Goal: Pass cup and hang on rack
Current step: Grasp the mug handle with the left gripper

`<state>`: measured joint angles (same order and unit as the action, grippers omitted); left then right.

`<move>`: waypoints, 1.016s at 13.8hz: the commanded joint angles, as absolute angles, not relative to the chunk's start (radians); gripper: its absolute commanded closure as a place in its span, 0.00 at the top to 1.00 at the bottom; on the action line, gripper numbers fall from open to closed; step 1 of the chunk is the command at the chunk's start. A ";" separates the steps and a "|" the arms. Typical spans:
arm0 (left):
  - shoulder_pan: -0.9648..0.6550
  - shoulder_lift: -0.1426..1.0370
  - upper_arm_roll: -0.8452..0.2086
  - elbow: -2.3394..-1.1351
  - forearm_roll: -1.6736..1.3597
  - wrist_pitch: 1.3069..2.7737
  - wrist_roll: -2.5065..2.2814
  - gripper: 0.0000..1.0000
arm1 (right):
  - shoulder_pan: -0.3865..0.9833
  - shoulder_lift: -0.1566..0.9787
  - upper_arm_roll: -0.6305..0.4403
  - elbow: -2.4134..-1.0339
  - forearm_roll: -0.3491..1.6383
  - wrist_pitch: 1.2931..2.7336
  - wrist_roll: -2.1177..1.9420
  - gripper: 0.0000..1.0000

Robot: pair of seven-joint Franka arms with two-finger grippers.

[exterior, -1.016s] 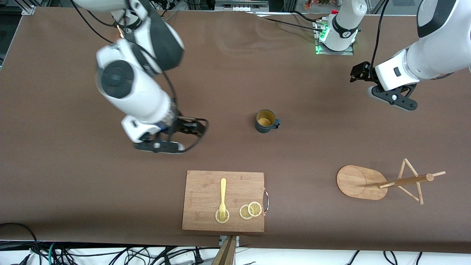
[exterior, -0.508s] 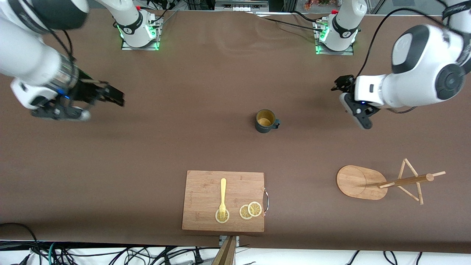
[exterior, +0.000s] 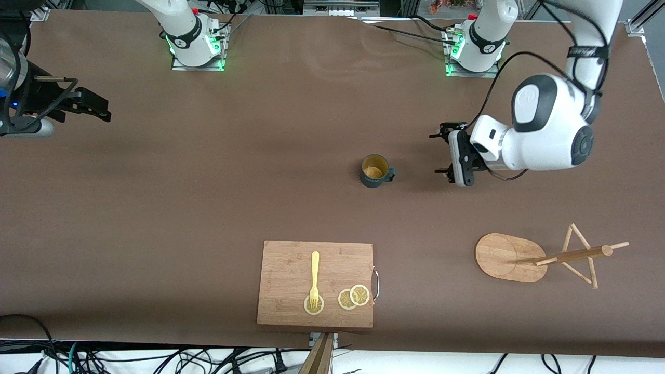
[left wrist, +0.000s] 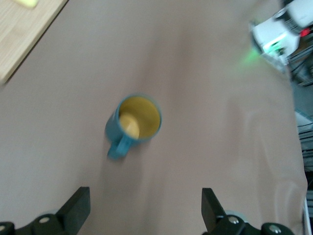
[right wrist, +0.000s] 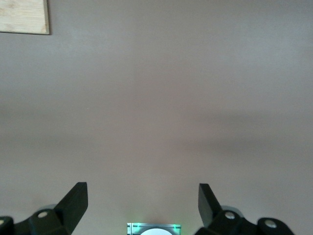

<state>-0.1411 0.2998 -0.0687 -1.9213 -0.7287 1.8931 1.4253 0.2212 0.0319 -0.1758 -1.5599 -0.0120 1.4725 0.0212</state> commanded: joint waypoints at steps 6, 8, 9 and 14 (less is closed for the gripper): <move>-0.127 0.500 -0.071 -1.968 -1.104 1.985 2.165 1.00 | 0.222 0.038 -0.161 -1.510 -0.061 1.474 0.003 1.00; -0.118 0.561 -0.071 -1.973 -1.207 1.997 2.351 1.00 | 0.222 0.038 -0.158 -1.500 -0.077 1.471 0.005 1.00; -0.111 0.596 -0.071 -1.976 -1.283 1.987 2.452 1.00 | 0.222 0.040 -0.160 -1.500 -0.071 1.470 0.011 1.00; -0.100 0.641 -0.072 -1.993 -1.327 1.947 2.552 1.00 | 0.212 0.043 -0.170 -1.500 -0.008 1.462 0.020 1.00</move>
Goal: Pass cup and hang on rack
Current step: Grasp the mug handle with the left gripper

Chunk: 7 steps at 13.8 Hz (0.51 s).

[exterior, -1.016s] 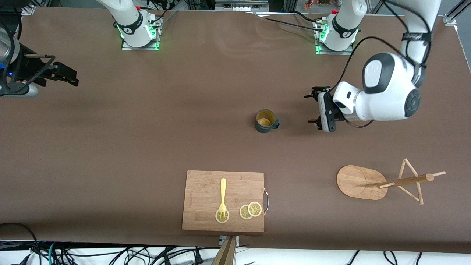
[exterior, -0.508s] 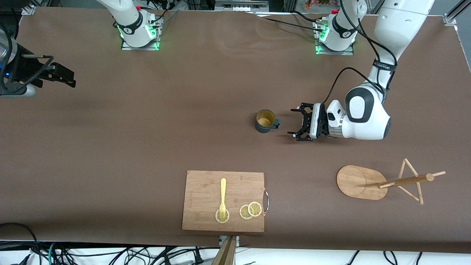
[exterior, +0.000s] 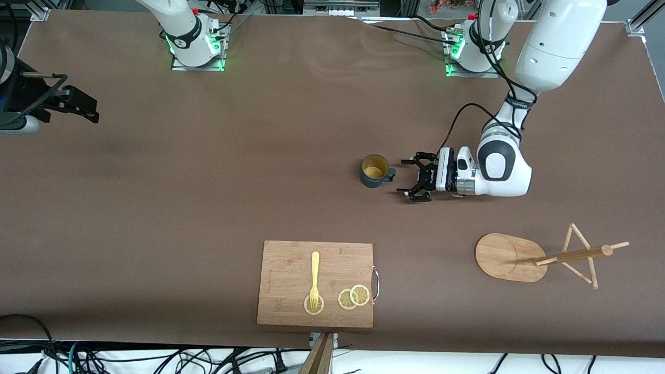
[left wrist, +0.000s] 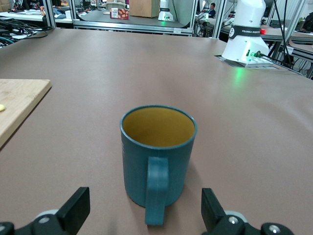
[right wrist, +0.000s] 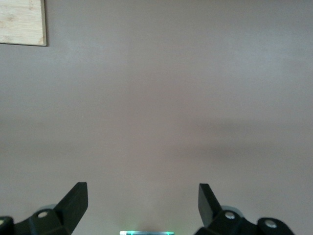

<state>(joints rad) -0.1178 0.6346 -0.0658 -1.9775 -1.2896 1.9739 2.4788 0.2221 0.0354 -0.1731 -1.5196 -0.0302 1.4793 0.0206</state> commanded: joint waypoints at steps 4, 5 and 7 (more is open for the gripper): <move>-0.110 0.658 -0.075 -2.022 -1.396 1.940 2.608 0.98 | 0.207 0.055 -0.190 -1.500 -0.008 1.473 0.009 1.00; -0.117 0.666 -0.077 -2.020 -1.417 1.940 2.614 0.95 | 0.207 0.057 -0.190 -1.500 -0.012 1.477 0.008 1.00; -0.126 0.676 -0.077 -2.017 -1.446 1.940 2.638 0.82 | 0.206 0.061 -0.190 -1.500 -0.012 1.477 0.008 1.00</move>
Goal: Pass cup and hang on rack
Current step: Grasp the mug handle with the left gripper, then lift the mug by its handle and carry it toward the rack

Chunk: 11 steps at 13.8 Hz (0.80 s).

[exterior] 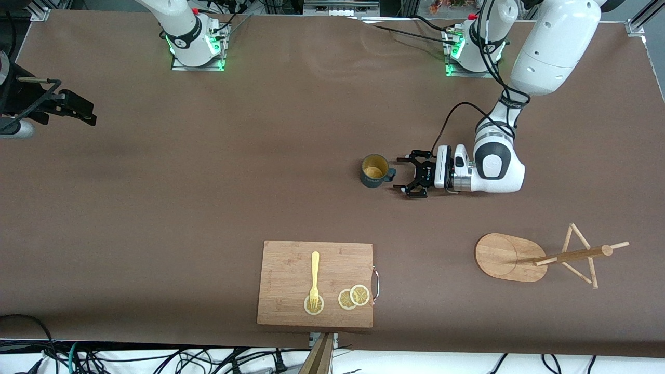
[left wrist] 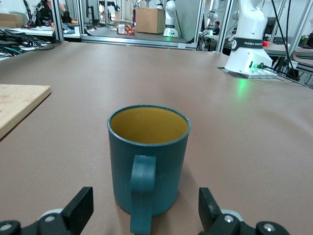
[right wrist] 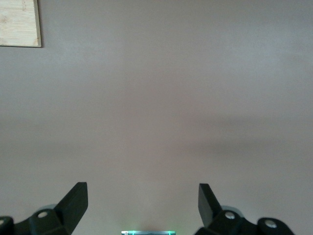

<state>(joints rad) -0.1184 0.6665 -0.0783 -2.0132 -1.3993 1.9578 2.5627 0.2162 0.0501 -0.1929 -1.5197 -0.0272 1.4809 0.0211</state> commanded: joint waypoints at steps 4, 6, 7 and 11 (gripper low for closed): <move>-0.120 0.687 -0.083 -2.019 -1.448 1.940 2.646 0.22 | 0.203 0.061 -0.190 -1.500 -0.009 1.477 0.006 1.00; -0.120 0.687 -0.083 -2.017 -1.465 1.939 2.646 0.02 | 0.201 0.061 -0.190 -1.500 -0.008 1.477 0.006 1.00; -0.117 0.687 -0.083 -2.014 -1.465 1.937 2.645 0.00 | 0.201 0.061 -0.190 -1.500 -0.008 1.477 0.006 1.00; -0.104 0.687 -0.081 -2.014 -1.494 1.884 2.550 0.00 | 0.201 0.061 -0.190 -1.500 -0.006 1.476 0.008 1.00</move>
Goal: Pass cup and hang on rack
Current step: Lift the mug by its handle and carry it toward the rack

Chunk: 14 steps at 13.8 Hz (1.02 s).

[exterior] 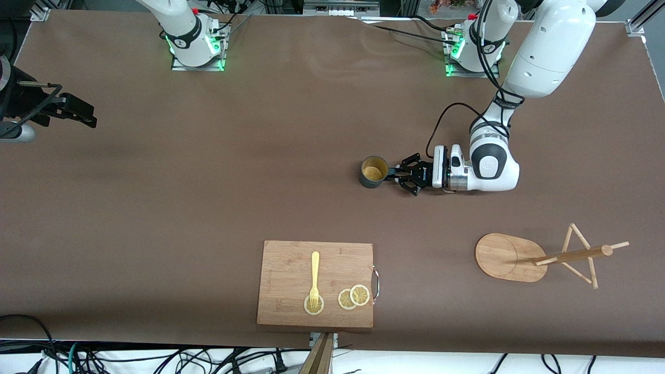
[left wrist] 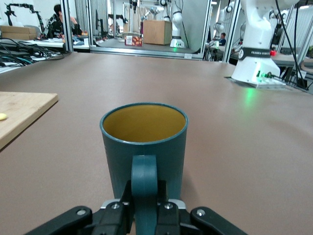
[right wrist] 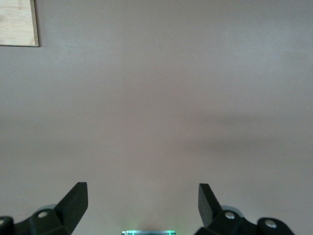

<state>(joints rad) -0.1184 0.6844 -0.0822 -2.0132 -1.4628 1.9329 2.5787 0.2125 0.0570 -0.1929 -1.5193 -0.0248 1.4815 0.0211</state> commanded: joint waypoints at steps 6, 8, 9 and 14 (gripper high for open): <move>-0.031 0.661 -0.069 -2.010 -1.445 1.725 2.219 0.00 | 0.201 0.061 -0.190 -1.500 -0.006 1.476 0.009 1.00; 0.035 0.614 -0.071 -1.993 -1.326 1.689 2.105 0.00 | 0.201 0.061 -0.190 -1.500 -0.006 1.476 0.008 1.00; 0.069 0.594 -0.072 -1.987 -1.275 1.648 2.042 0.00 | 0.201 0.061 -0.190 -1.500 -0.006 1.476 0.008 1.00; 0.253 0.548 -0.069 -1.951 -1.171 1.511 1.766 0.00 | 0.201 0.061 -0.192 -1.500 -0.005 1.476 0.009 1.00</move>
<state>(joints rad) 0.1926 0.5732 -0.0598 -1.9636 -1.2085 1.5572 1.8756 0.2116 0.0570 -0.1929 -1.5188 -0.0232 1.4815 0.0211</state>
